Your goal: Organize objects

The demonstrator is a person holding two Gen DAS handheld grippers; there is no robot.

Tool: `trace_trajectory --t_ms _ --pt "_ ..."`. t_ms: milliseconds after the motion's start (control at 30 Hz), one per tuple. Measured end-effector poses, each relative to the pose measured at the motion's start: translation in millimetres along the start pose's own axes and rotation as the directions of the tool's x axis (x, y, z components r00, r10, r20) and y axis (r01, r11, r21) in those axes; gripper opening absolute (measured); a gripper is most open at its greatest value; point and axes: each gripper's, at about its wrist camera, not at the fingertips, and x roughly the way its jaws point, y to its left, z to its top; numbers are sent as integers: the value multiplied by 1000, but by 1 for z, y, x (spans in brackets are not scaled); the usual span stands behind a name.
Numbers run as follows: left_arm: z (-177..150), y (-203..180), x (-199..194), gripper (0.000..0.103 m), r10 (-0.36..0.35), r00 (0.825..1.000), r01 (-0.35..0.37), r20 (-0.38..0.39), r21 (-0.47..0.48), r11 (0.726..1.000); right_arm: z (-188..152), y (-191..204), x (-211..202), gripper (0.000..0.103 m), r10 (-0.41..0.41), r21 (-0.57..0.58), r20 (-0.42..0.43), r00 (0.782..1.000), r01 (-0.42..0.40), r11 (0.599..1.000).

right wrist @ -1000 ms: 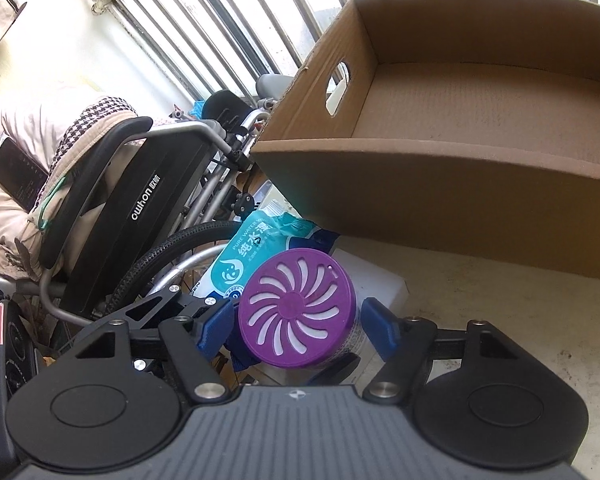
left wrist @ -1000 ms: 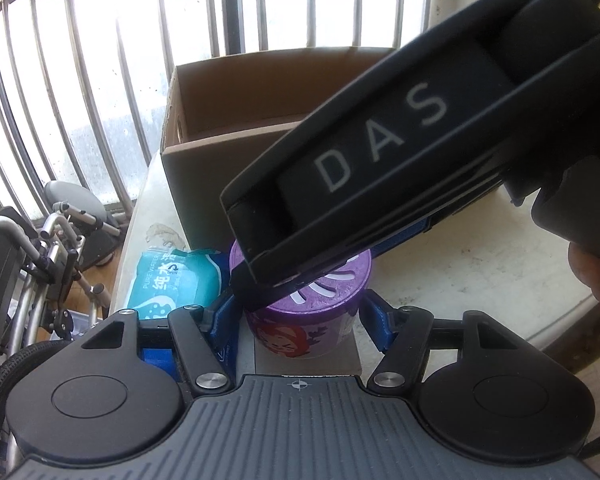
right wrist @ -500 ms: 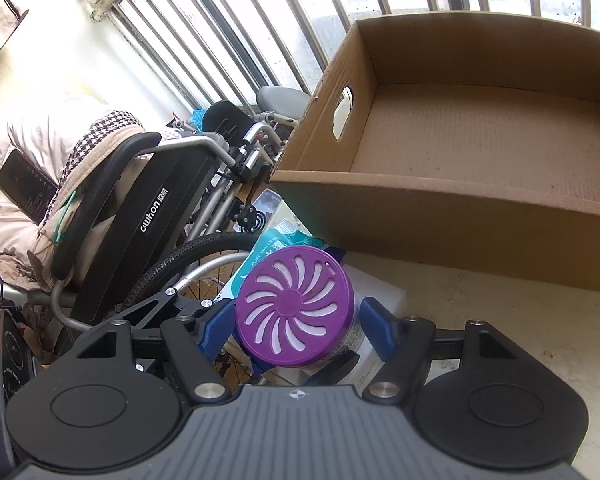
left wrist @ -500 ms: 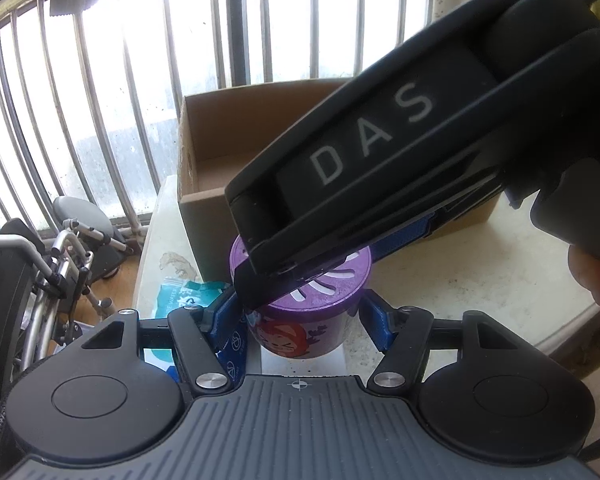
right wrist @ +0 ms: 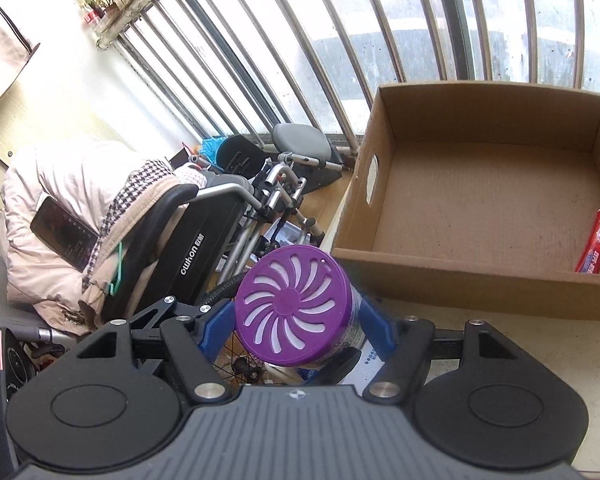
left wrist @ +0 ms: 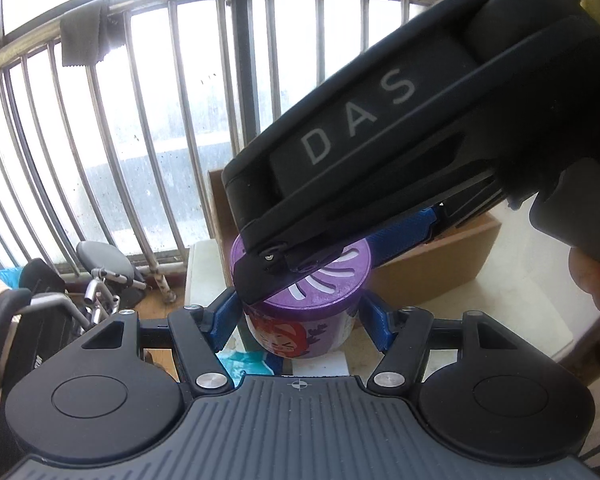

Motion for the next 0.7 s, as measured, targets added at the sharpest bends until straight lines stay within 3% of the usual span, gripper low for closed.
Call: trace_trajectory --t_ms 367,700 --pt "53 -5 -50 64 13 1000 -13 12 2 1000 38 39 -52 72 -5 50 18 1000 4 999" --pt "98 -18 -53 64 73 996 -74 54 10 997 75 49 -93 72 35 2 64 997 -35 999"
